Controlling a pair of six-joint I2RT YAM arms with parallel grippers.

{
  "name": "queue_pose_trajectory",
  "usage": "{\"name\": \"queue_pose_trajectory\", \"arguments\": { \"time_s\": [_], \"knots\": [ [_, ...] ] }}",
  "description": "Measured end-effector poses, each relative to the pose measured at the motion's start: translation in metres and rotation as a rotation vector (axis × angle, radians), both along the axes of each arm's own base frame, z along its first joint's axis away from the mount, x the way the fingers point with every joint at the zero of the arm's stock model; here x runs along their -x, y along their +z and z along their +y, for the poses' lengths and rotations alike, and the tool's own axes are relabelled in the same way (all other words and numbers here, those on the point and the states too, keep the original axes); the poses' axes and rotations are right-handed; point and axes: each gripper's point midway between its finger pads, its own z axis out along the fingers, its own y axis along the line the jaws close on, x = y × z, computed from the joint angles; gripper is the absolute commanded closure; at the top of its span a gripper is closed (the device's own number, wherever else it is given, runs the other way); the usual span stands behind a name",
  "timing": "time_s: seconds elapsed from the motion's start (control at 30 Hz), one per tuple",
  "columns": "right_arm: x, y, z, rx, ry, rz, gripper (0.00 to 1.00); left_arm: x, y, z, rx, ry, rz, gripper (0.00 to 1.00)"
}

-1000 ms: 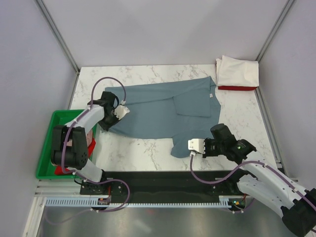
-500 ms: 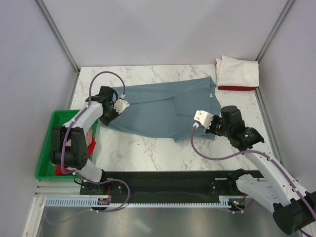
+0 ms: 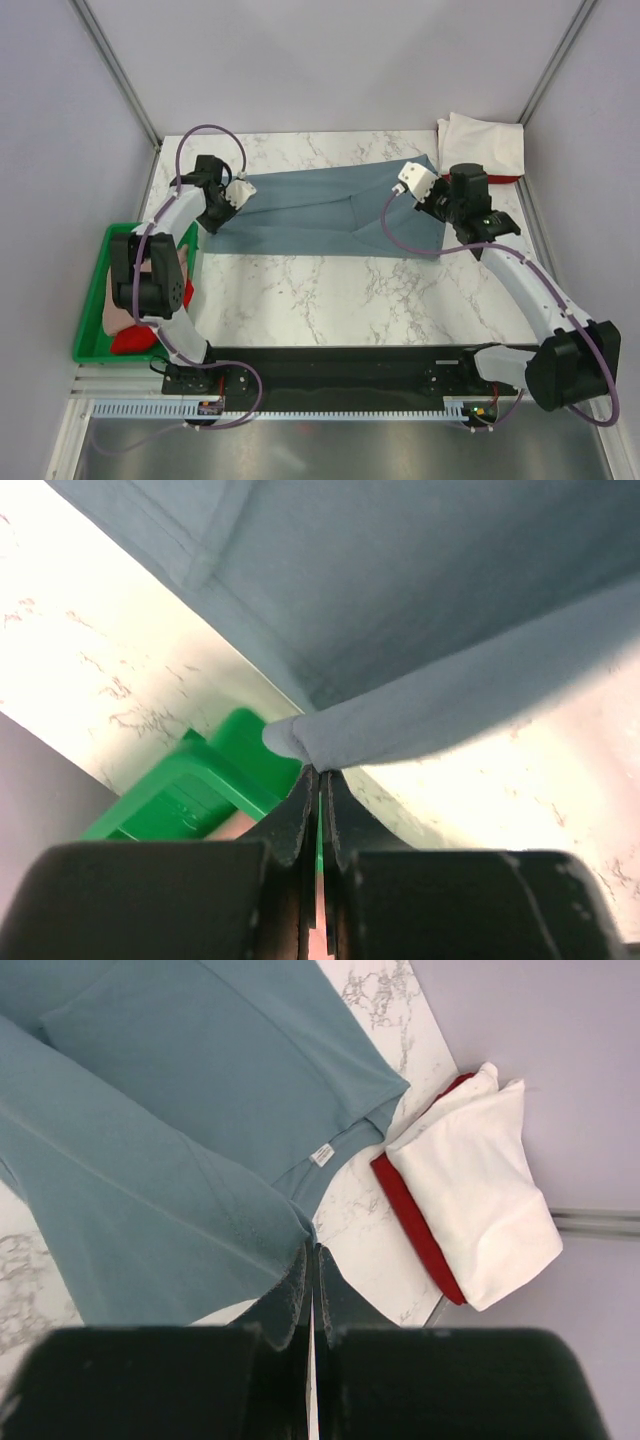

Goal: Fold and stack the t-shirts
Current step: Fold the tshirt

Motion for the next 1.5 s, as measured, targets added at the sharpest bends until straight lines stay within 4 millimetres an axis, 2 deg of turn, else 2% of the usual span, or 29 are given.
{"name": "queue_pose_trajectory", "arguments": {
  "time_s": [0.5,0.73,0.97,1.13,1.5],
  "knots": [
    [-0.126,0.026,-0.003,0.000,-0.036,-0.097,1.00,-0.060,-0.017,-0.003,0.015,0.006,0.004,0.98],
    [-0.164,0.007,0.004,0.009,-0.019,-0.079,1.00,-0.069,-0.030,-0.002,0.018,0.027,0.025,0.98],
    [-0.191,-0.024,0.008,0.030,-0.006,-0.038,1.00,-0.070,-0.032,0.002,0.005,0.041,0.037,0.98],
    [-0.200,-0.037,0.008,0.041,-0.006,-0.021,1.00,-0.070,-0.032,0.003,-0.001,0.050,0.043,0.98],
    [-0.219,-0.063,-0.007,0.064,-0.050,0.011,1.00,-0.071,-0.039,0.006,-0.004,0.080,0.061,0.98]
  ]
}}
